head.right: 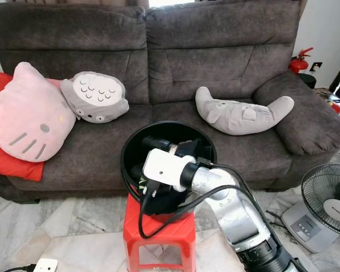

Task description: Hang hanger

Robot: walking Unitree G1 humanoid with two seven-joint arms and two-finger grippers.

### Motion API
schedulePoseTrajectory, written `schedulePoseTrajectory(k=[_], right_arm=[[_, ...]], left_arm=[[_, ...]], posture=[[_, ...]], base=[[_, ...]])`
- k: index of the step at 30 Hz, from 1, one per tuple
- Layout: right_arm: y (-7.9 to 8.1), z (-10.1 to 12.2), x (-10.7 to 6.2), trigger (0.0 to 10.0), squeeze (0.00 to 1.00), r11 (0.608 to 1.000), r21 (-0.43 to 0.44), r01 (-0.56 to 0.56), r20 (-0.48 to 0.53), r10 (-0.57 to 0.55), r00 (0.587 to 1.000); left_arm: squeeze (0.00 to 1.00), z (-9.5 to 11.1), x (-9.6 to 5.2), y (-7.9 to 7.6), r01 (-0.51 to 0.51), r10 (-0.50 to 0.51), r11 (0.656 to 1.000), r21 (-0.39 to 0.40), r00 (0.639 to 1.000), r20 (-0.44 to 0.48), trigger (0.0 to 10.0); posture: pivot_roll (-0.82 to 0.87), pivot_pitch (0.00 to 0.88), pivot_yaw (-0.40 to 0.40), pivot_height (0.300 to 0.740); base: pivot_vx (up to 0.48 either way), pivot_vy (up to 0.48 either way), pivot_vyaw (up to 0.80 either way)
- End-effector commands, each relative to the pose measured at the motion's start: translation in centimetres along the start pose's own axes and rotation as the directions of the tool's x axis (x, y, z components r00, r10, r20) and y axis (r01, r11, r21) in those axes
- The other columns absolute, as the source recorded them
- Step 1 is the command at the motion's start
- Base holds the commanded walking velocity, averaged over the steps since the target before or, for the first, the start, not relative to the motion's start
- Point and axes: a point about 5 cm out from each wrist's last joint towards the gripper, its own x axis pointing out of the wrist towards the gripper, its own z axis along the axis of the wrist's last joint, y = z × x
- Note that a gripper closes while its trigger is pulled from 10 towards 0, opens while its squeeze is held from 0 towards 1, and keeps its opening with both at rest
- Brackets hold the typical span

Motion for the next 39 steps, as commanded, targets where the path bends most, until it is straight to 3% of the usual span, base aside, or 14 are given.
schedulePoseTrajectory(k=[1, 2, 3, 4, 7, 10, 15, 21, 27, 30, 39], right_arm=[[0.4, -0.9, -0.4, 10.0, 0.00, 0.997, -0.049, 0.053, -0.072, -0.056, 0.996], [1.1, -1.2, -0.8, 10.0, 0.00, 0.985, -0.175, 0.009, -0.085, -0.024, 0.996], [2.0, -1.5, -1.2, 10.0, 0.00, 0.971, -0.236, -0.021, -0.092, -0.001, 0.996], [2.7, -1.3, -1.6, 10.0, 0.00, 0.969, -0.245, -0.043, -0.074, 0.026, 0.997], [3.9, -0.5, -2.3, 10.0, 0.00, 0.960, -0.270, -0.081, -0.018, 0.079, 0.997], [4.6, 0.4, -3.3, 10.0, 0.00, 0.959, -0.283, -0.025, 0.035, 0.036, 0.999], [4.7, 0.5, -3.5, 10.0, 0.00, 0.956, -0.294, -0.010, 0.039, 0.022, 0.999], [5.6, 0.5, -5.6, 10.0, 0.00, 0.938, -0.345, 0.020, 0.049, -0.003, 0.999], [5.7, -0.1, -8.0, 10.0, 0.00, 0.911, -0.411, 0.042, 0.083, -0.009, 0.997], [6.4, -1.8, -9.4, 10.0, 0.00, 0.909, -0.416, -0.026, 0.018, 0.037, 0.999], [6.8, -3.8, -9.3, 10.0, 0.00, 0.919, -0.390, -0.054, -0.027, 0.047, 0.999]], left_arm=[[0.00, -0.4, -0.1, 0.2, -0.002, 0.002, 1.000, 0.015, 1.000, -0.016, 10.0], [0.00, -0.4, -0.1, 0.2, -0.002, 0.002, 1.000, 0.017, 1.000, -0.016, 10.0], [0.00, -0.4, -0.1, 0.2, -0.002, 0.003, 1.000, 0.020, 1.000, -0.016, 10.0], [0.00, -0.4, -0.1, 0.2, -0.002, 0.003, 1.000, 0.023, 1.000, -0.016, 10.0], [0.00, -0.5, -0.1, 0.2, -0.003, 0.003, 1.000, 0.026, 1.000, -0.017, 10.0], [0.00, -0.4, -0.1, 0.3, -0.004, 0.004, 1.000, 0.030, 1.000, -0.016, 10.0], [0.00, -0.4, -0.1, 0.3, -0.004, 0.005, 1.000, 0.030, 1.000, -0.016, 10.0], [0.00, -0.5, -0.1, 0.4, -0.005, 0.006, 0.999, 0.038, 1.000, -0.018, 10.0], [0.00, -0.3, -0.1, 0.4, -0.008, 0.008, 0.999, 0.033, 1.000, -0.014, 10.0], [0.00, -0.3, -0.1, 0.5, -0.011, 0.011, 1.000, 0.025, 1.000, -0.013, 10.0], [0.00, -0.2, 0.0, 0.4, -0.011, 0.012, 1.000, 0.018, 1.000, -0.015, 10.0]], posture=[[-0.14, 0.000, 0.023, 0.719], [-0.14, 0.000, 0.023, 0.719], [-0.15, 0.000, 0.020, 0.719], [-0.15, 0.000, 0.020, 0.719], [-0.15, 0.000, 0.015, 0.719], [-0.14, 0.000, 0.008, 0.719], [-0.14, 0.000, 0.008, 0.719], [-0.16, 0.000, 0.006, 0.719], [-0.18, 0.000, -0.010, 0.719], [-0.19, 0.000, -0.011, 0.719], [-0.17, 0.000, -0.011, 0.719]], base=[[0.000, 0.000, 0.00], [0.000, 0.000, 0.00], [0.000, 0.000, 0.00], [0.000, 0.000, 0.00], [0.000, 0.000, 0.00], [0.000, 0.000, 0.00], [0.000, 0.000, 0.00], [0.000, 0.000, 0.00], [0.000, 0.000, 0.00], [0.000, 0.000, 0.00], [0.000, 0.000, 0.00]])
